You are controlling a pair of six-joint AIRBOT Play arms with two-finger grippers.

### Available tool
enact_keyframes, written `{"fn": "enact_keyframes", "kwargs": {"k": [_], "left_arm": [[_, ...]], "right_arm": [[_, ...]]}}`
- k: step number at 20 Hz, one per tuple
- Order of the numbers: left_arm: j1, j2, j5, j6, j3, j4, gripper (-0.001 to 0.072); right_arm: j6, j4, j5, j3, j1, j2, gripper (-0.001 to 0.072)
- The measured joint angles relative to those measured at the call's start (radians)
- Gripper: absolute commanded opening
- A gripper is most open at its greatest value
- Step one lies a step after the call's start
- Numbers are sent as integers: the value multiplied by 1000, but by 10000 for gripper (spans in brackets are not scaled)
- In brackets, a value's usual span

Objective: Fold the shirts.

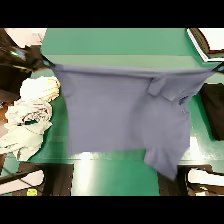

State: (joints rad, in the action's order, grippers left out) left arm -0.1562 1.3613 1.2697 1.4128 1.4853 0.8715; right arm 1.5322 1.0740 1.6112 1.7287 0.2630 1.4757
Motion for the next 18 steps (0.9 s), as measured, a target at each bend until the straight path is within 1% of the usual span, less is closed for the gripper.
{"fn": "enact_keyframes", "kwargs": {"k": [3,6,9,12,15,18], "left_arm": [[38,116,-150,-48,-19,-1,25],[76,180,-332,-78,-25,-4,26],[98,204,-439,-127,-22,-10,25],[106,214,-458,-175,-18,-8,25],[109,217,-398,-200,-27,36,25],[110,219,-333,-210,-78,85,25]], "right_arm": [[-11,0,-94,-24,-25,107,13],[-37,0,-211,17,-65,190,13],[-60,1,-333,62,-97,230,13],[-73,24,-404,95,-118,244,13],[-78,129,-377,89,-141,247,12],[-81,241,-339,6,-167,227,12]]}}
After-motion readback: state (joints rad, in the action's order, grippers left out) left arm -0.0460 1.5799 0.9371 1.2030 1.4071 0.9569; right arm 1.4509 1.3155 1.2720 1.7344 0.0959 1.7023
